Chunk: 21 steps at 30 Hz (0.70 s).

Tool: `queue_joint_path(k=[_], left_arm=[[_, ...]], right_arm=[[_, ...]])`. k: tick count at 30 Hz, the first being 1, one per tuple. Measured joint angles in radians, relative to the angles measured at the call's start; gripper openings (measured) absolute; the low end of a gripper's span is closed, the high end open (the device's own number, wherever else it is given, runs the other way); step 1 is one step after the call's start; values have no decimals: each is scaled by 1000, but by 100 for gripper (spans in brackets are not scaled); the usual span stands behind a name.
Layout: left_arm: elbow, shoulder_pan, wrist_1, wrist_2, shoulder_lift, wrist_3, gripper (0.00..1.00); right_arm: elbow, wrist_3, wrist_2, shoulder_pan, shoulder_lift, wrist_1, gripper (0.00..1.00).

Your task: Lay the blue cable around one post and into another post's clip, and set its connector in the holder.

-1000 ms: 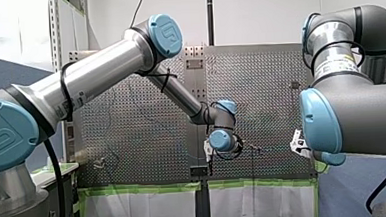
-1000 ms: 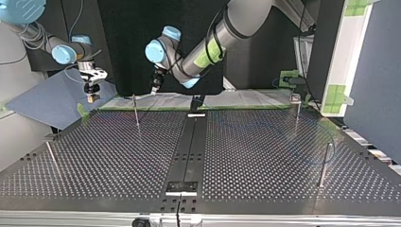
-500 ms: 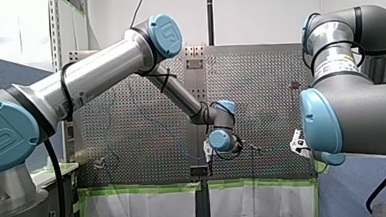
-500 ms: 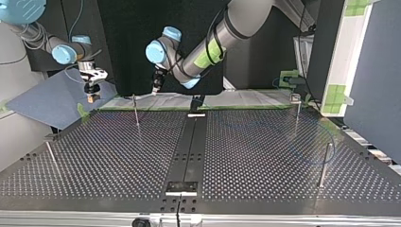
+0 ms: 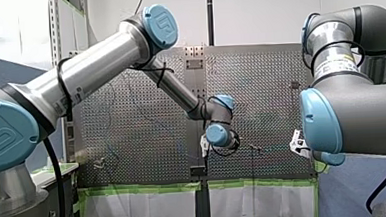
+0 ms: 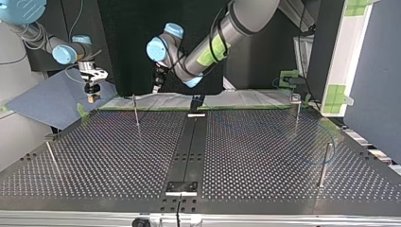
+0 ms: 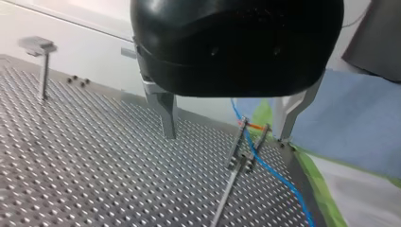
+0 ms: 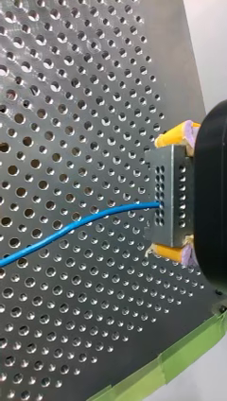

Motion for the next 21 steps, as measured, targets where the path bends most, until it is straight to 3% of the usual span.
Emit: queue_joint_path(k=[12, 21], left_arm=[[-95, 7, 94, 62, 95, -20, 99], [-174, 9, 173, 88, 175, -68, 99]], right_arm=[[0, -2, -1, 6, 0, 3, 0], [0, -1, -1, 9, 0, 4, 0]])
